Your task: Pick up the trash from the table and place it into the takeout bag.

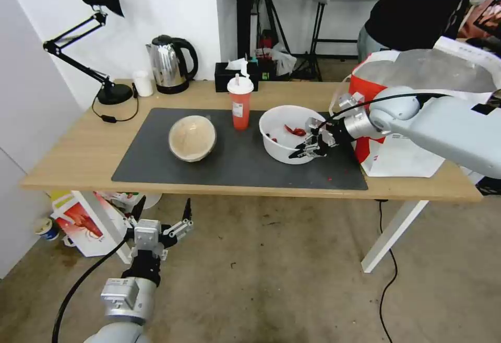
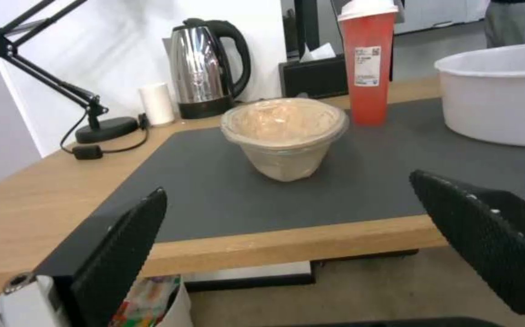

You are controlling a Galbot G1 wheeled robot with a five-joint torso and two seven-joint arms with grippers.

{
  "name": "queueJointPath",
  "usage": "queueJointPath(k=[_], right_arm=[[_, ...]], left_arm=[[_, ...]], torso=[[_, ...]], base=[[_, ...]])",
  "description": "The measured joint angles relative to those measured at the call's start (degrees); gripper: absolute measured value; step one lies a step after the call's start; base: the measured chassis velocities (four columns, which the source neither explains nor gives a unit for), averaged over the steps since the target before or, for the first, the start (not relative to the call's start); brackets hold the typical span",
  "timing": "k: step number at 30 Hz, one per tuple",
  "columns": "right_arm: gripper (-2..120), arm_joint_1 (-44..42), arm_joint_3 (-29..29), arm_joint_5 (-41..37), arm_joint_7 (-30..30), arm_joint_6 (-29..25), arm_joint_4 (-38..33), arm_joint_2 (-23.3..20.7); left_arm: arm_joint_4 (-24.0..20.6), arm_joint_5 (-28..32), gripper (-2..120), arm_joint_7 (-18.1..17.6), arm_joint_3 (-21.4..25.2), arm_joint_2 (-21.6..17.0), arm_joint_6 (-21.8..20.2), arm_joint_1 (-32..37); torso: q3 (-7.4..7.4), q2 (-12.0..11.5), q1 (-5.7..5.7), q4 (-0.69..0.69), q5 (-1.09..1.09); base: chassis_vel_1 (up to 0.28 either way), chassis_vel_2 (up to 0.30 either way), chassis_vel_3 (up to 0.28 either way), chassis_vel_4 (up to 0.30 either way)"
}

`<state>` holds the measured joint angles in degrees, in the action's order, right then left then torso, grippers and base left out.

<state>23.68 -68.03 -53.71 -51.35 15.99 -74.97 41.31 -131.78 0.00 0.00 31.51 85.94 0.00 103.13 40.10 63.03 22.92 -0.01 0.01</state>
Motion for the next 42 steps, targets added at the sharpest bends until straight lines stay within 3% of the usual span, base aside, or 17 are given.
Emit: queueJointPath(k=[18,42], right_arm=[[0,0.7,-0.2,-0.8,-1.0,-0.1,0.9,0.9],[0,8.8,2.7,-6.1,-2.6,-0.4,-3.6,-3.8]], left_arm=[[0.0,0.0,100,0.0,0.0,0.0,0.0,0.0],[0.0,0.0,100,0.0,0.0,0.0,0.0,0.0]], torso=[[0.01,0.0,0.00,0.01,-0.02],[0.01,0.0,0.00,0.00,-0.02]], base=[[0.000,0.000,0.000,0.000],[0.000,0.000,0.000,0.000]])
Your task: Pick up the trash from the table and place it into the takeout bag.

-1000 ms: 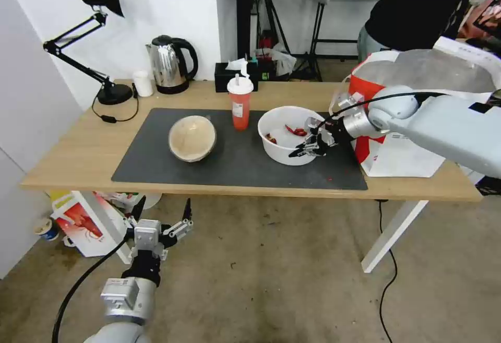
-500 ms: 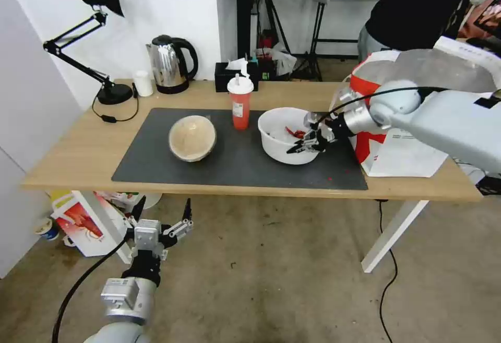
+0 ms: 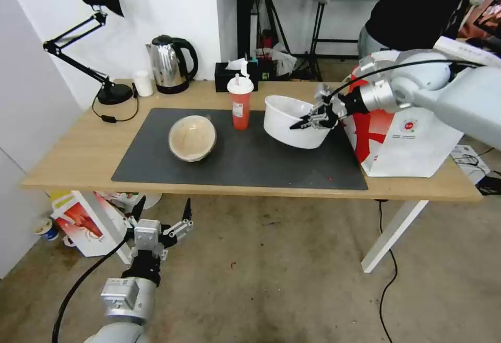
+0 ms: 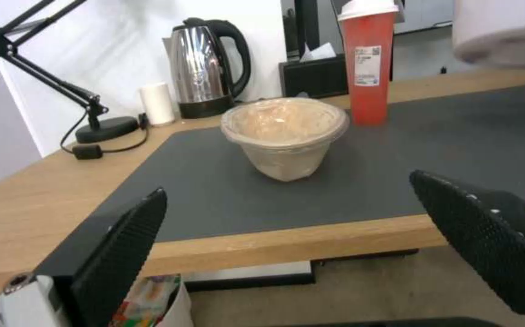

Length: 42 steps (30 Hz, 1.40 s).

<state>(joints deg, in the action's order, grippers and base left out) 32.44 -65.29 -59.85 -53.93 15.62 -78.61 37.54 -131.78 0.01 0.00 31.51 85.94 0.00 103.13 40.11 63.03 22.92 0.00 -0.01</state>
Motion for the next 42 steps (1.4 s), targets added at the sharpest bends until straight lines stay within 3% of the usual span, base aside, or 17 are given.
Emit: queueJointPath(k=[42], right_arm=[[0,12.0,1.0,-4.7,-0.8,-0.3,6.0,2.5]], left_arm=[[0.0,0.0,100,0.0,0.0,0.0,0.0,0.0]], torso=[[0.00,0.0,0.00,0.00,0.01]], base=[[0.000,0.000,0.000,0.000]])
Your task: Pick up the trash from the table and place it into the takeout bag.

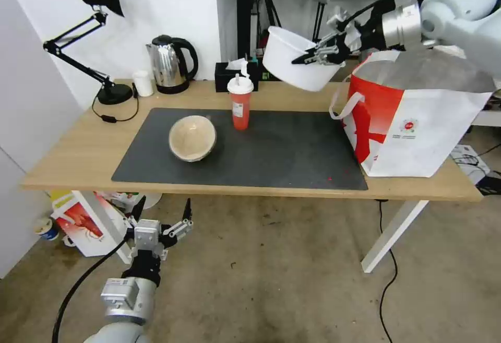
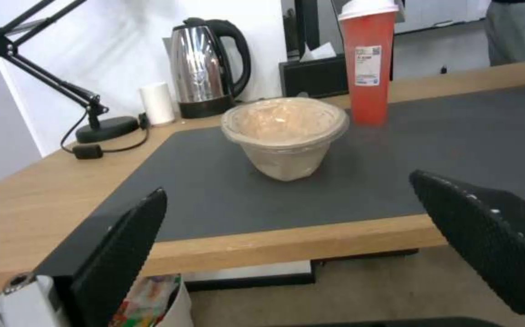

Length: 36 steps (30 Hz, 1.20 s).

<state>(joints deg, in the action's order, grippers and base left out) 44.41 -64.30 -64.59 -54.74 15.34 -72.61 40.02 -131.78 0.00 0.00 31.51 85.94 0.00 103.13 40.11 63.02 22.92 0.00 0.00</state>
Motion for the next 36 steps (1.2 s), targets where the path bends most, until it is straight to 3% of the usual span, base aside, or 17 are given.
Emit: queueJointPath(k=[17,36], right_arm=[[0,6.6,-1.2,-0.8,-2.3,0.2,2.6,-1.8],[0,11.6,-4.7,1.1,-5.7,0.2,6.7,-10.2]], left_arm=[[0.0,0.0,100,0.0,0.0,0.0,0.0,0.0],[0.0,0.0,100,0.0,0.0,0.0,0.0,0.0]], torso=[[0.00,0.0,0.00,0.01,0.00],[0.00,0.0,0.00,-0.01,-0.01]], base=[[0.000,0.000,0.000,0.000],[0.000,0.000,0.000,0.000]])
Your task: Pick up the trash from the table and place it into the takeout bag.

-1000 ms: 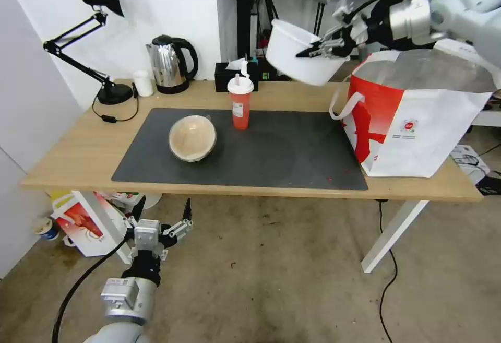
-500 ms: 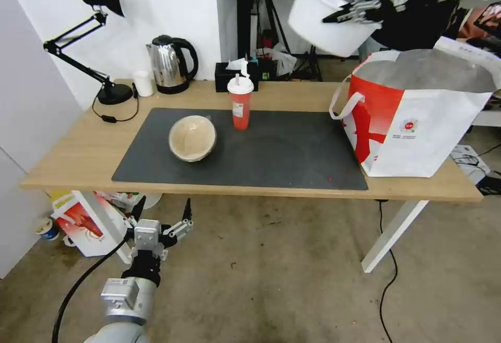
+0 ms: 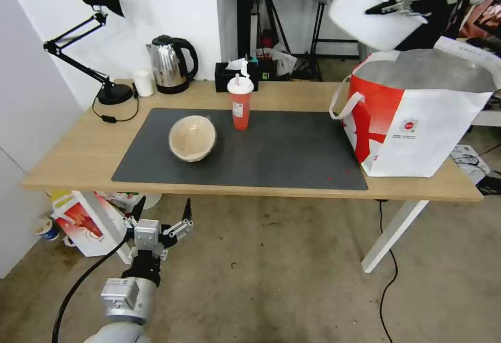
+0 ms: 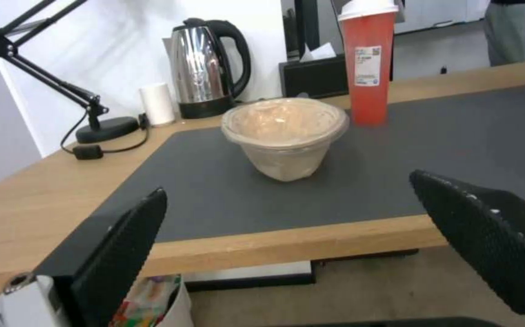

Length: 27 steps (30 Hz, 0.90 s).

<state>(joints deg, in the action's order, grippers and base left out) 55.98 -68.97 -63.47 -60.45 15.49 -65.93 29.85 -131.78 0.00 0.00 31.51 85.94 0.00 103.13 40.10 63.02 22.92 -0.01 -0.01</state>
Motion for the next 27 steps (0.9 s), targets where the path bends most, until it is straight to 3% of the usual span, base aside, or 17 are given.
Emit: queueJointPath(k=[16,20,27], right_arm=[[0,-1.4,-0.8,3.7,-1.6,-0.6,-4.1,-7.2],[0,-3.9,1.3,4.0,-1.5,-0.6,-4.6,-8.4],[0,-14.4,10.6,5.4,-1.3,-0.6,-4.9,-10.5]], left_arm=[[0.0,0.0,100,0.0,0.0,0.0,0.0,0.0],[0.0,0.0,100,0.0,0.0,0.0,0.0,0.0],[0.0,0.0,100,0.0,0.0,0.0,0.0,0.0]], torso=[[0.00,0.0,0.00,0.01,0.01],[0.00,0.0,0.00,0.01,0.00],[0.00,0.0,0.00,0.00,0.00]], base=[[0.000,0.000,0.000,0.000],[0.000,0.000,0.000,0.000],[0.000,0.000,0.000,0.000]])
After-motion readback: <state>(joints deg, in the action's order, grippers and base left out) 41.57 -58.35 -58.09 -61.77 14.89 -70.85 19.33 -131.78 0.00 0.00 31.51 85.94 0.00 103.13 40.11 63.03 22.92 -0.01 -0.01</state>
